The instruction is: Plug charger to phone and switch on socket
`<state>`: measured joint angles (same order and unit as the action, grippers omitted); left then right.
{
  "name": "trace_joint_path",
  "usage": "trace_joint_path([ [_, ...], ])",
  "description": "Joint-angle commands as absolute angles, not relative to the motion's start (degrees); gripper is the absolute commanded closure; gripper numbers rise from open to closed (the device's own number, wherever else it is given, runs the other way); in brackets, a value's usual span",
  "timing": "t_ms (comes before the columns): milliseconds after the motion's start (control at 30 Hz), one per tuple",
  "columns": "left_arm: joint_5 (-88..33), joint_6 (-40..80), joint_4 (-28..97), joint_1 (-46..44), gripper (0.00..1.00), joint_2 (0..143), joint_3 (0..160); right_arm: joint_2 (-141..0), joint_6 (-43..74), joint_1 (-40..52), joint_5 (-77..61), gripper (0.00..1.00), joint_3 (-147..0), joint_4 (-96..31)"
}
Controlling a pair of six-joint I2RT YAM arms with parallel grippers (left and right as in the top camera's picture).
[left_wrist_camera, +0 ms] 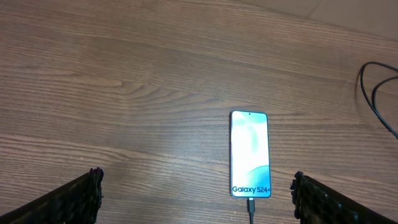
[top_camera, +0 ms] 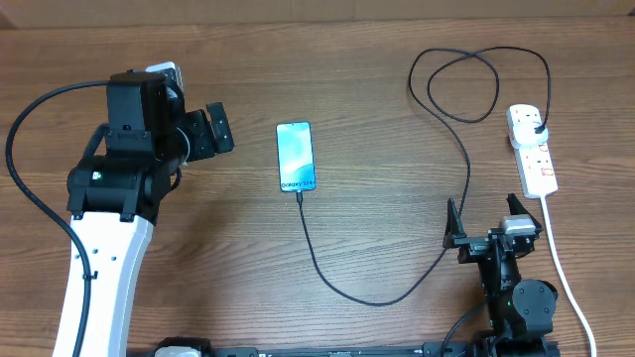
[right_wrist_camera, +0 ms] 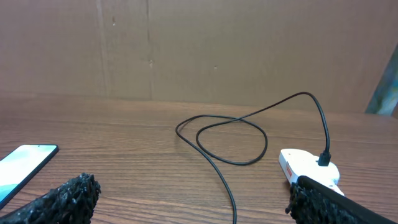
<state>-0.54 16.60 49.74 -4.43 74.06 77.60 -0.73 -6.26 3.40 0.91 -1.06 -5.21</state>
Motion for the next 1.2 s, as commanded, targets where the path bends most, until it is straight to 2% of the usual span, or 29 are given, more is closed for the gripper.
trace_joint_path([
  [0,0.45,17.37,49.52,-4.49,0.00,74.26,77.89,-0.14,-5.98,3.14,1.45,0.00,-0.43,-5.06],
  [1167,0.45,17.39,49.54,-4.49,0.00,74.26,77.89,-0.16,-4.36,3.14,2.28,0.00,-0.45,-4.67],
])
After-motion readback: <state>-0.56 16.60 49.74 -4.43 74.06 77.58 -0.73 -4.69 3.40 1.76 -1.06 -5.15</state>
